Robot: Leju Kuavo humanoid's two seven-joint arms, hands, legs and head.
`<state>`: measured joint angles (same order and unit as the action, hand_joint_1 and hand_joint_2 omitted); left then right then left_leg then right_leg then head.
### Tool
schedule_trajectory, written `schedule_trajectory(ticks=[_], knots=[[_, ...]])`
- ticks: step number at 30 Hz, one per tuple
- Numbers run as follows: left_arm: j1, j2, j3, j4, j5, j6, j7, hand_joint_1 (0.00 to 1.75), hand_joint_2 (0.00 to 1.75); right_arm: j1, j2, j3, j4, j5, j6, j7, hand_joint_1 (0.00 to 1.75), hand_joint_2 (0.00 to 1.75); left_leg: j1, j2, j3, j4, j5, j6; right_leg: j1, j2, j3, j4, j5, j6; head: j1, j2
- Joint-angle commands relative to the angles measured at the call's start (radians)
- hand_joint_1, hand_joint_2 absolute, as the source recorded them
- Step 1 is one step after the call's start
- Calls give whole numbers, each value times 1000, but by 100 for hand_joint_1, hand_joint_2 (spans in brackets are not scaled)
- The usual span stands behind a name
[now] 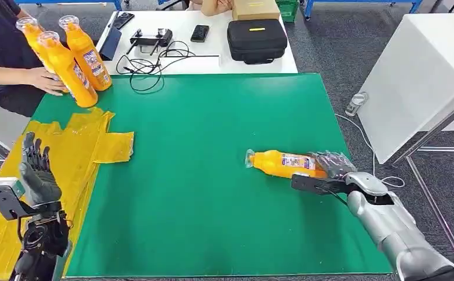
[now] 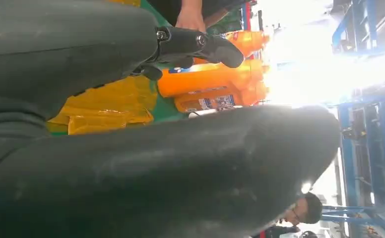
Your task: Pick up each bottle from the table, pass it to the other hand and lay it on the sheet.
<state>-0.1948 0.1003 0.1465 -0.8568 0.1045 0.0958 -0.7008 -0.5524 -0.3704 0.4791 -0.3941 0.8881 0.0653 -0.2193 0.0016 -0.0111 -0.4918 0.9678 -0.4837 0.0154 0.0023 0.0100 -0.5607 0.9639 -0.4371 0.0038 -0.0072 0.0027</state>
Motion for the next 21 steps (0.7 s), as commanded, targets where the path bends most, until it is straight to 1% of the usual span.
schedule_trajectory(ticks=[1,2,3,5,6,7,8,9,10,13,14,15,16,18,21], knots=[[-39,6,-44,137,133,-329,133,0,0,31,104,-126,-54,-206,-66,-90,175,175,1,1,2,-1,0,-1,1,0,2,-1,0,1,0,0],[-39,-6,-44,148,177,-410,153,0,0,26,144,-137,-80,-231,-83,-94,175,175,1,3,2,-1,0,-1,0,2,2,-1,1,0,0,0],[-51,-28,-49,169,217,-476,170,0,175,33,215,-159,-130,-286,-82,-122,175,175,1,5,3,-2,-1,-1,1,4,2,-2,1,0,0,0],[-67,-66,-65,168,238,-486,159,0,175,40,340,-150,-211,-316,-122,-121,175,175,1,8,2,-2,0,-1,1,6,1,-1,2,0,1,0],[-67,-90,-77,151,258,-501,173,0,175,22,416,-112,-234,-306,-138,-105,175,175,1,10,1,-2,-1,-2,1,8,0,-1,2,0,0,0],[-61,-111,-89,129,271,-514,184,0,175,5,472,-98,-240,-317,-140,-91,175,175,2,11,0,-1,-1,-2,1,9,-1,0,2,0,0,0],[-44,-129,-107,86,280,-507,195,0,175,-10,507,-63,-239,-318,-146,-81,175,175,2,12,0,-1,-1,-2,1,11,-2,1,2,-1,0,0],[-33,-152,-134,41,291,-509,209,0,175,-27,552,-37,-233,-334,-153,-68,175,175,2,18,1,-1,-2,-3,1,16,-3,2,2,-1,0,0],[-31,-167,-155,16,296,-504,223,0,175,-39,574,-18,-223,-341,-167,-51,175,175,2,16,0,0,-1,-2,2,15,-4,2,4,-3,0,0],[-46,-200,-210,-43,288,-458,243,0,175,-97,638,17,-146,-376,-214,-2,175,175,4,11,-2,2,-1,-2,4,9,-6,3,2,-2,0,0],[-54,-204,-215,-44,288,-449,249,0,175,-106,646,21,-133,-379,-219,0,175,175,3,8,-3,1,0,-2,4,7,-6,3,2,-2,0,0],[-72,-207,-233,-35,283,-440,258,0,175,-130,667,19,-88,-404,-208,9,175,175,4,8,-4,3,-1,-2,4,7,-7,5,2,-2,0,0],[-80,-211,-238,-31,284,-435,259,0,175,-141,677,25,-71,-405,-206,15,175,175,4,7,-4,3,0,-2,4,6,-6,5,2,-2,0,0],[-83,-212,-239,-30,284,-433,259,0,175,-143,678,26,-68,-406,-207,17,175,175,4,6,-4,2,1,-1,4,6,-6,4,2,-2,0,0],[-100,-216,-251,-15,288,-437,264,0,175,-166,704,24,-19,-417,-199,39,175,175,3,6,-4,1,1,-1,4,5,-5,4,3,-2,0,0]])
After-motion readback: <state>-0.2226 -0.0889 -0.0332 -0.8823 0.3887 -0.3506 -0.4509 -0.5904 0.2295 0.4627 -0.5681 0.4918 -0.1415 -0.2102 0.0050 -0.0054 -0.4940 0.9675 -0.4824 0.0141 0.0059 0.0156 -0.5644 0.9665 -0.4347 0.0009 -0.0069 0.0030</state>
